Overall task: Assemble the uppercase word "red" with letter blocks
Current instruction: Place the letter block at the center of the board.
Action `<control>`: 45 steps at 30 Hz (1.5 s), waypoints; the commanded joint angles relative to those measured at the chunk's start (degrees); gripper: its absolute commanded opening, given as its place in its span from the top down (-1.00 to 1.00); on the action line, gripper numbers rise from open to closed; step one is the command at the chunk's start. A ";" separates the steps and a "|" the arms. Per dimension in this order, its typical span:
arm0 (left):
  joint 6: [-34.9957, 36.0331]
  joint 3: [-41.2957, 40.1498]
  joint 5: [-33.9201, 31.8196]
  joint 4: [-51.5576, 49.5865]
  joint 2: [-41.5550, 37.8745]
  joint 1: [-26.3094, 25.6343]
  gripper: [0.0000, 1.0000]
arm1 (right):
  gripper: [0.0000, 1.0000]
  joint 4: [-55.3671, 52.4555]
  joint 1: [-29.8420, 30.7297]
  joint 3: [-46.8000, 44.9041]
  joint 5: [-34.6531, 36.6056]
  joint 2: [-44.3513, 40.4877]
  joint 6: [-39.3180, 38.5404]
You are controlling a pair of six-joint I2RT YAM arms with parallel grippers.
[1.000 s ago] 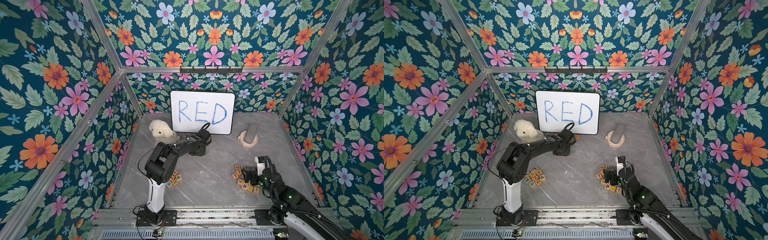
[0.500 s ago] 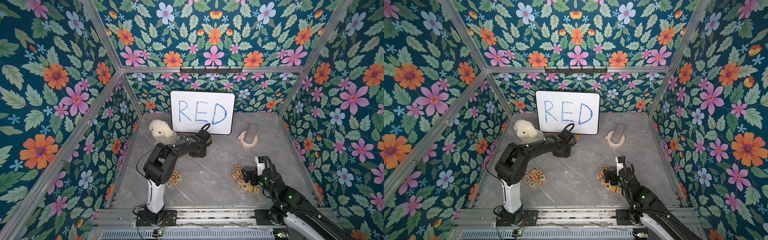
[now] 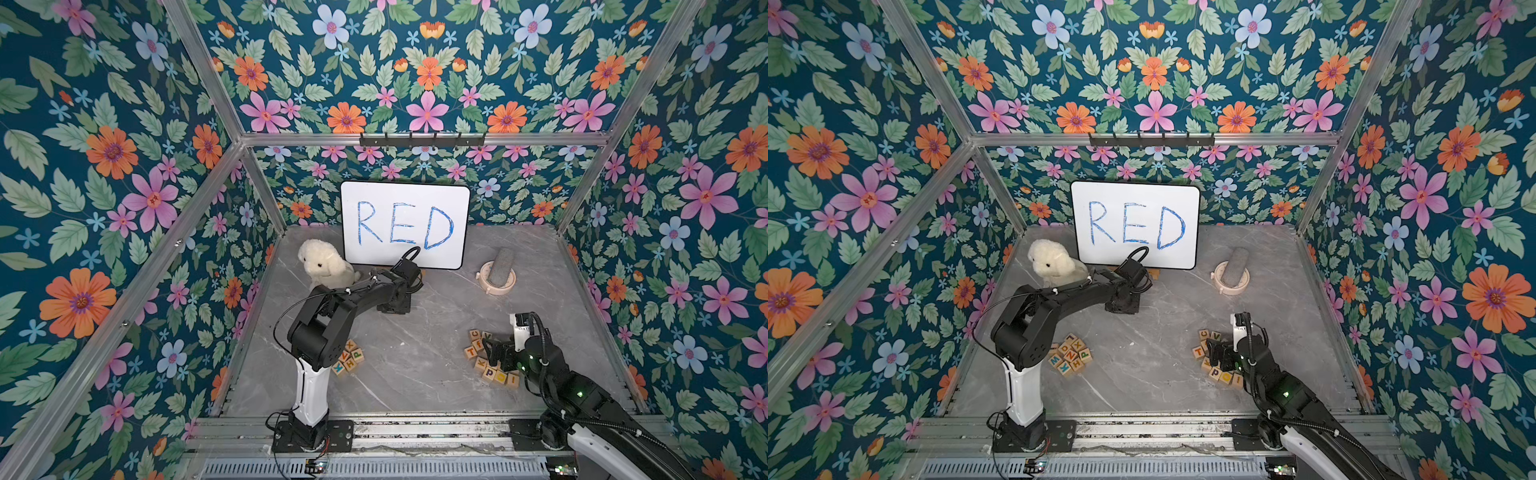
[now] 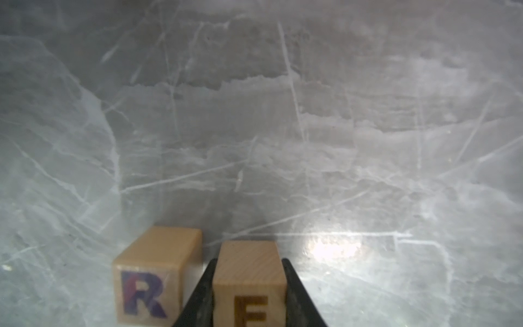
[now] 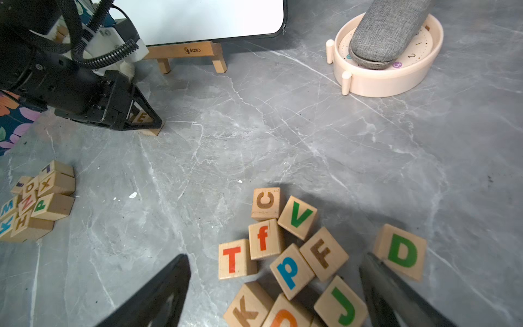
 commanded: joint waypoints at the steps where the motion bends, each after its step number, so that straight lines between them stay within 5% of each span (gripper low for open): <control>1: 1.31 0.37 -1.82 -1.56 0.52 0.34 0.94 | -0.89 2.06 0.09 -0.10 0.21 0.02 -0.30; 7: 0.59 -0.08 0.39 -0.68 0.35 0.36 0.86 | -0.89 2.01 0.09 -0.07 0.30 0.02 -0.28; 19: 0.45 2.14 -0.56 -2.28 -2.68 0.32 0.29 | -0.89 1.95 0.05 -0.01 0.04 -0.02 -0.38; 24: 0.45 3.11 -0.11 -2.57 -2.26 0.35 0.28 | -0.90 1.89 0.05 -0.10 0.04 -0.22 -0.32; 27: 0.60 2.61 -0.14 -2.17 -1.44 0.30 0.54 | -0.89 1.78 0.09 -0.10 0.13 -0.42 -0.34; 30: 0.91 2.54 -0.27 -2.26 -0.34 0.31 0.60 | -0.89 1.66 0.09 -0.13 0.13 -0.69 -0.31; 45: 1.29 2.22 -0.42 -2.58 0.53 1.52 0.28 | -0.90 1.40 0.04 -0.19 1.09 -0.94 -0.34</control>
